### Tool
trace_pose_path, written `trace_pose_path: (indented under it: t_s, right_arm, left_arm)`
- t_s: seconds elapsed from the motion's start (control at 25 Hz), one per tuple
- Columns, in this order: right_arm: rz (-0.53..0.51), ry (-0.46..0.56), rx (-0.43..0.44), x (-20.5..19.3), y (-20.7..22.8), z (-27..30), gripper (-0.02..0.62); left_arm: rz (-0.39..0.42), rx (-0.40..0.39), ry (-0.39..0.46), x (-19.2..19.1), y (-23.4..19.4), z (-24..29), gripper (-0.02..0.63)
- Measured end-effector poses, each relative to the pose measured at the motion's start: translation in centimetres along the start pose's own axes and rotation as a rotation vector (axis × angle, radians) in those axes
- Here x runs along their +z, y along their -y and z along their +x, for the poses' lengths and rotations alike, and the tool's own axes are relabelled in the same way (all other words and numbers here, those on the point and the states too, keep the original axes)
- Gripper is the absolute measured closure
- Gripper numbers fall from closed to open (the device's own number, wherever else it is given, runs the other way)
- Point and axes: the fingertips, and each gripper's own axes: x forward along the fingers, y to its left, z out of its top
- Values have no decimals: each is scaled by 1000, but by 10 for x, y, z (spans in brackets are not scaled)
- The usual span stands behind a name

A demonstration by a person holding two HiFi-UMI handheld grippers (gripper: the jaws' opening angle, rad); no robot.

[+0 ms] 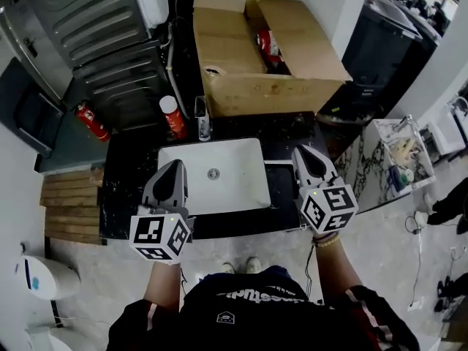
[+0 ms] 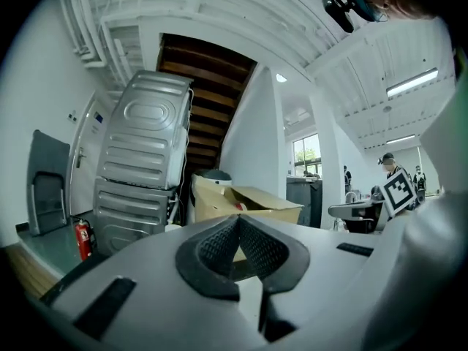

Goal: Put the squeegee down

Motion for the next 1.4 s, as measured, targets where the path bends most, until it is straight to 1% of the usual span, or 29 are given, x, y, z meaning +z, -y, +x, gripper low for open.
trace_pose_path:
  t_s: [0.08,0.16,0.28,0.44,0.92,1.4]
  right_arm:
    - [-1,48,52,25,-31,-3,557]
    - [-3,65,87,36,-56,-4,557]
    - [-6,63,108,37,-82,-4,558]
    - [-16,58,105,34,-99,-9,558]
    - [-35,51,85,36,-105,-26,558]
    - [-34,52,76,35,-99,-31,558]
  left_arm:
    - [2,21,29,12,-14,-11,592]
    - [-9,29,42,17,-24,-19,592]
    - [-19,28,44,21,-30,-28,592]
    - [-11,18,52,27,-31,-39,592]
    - [-9,-24,57,30,-15,-47,592]
    - [-2,-49,55,32,-3,-45,592]
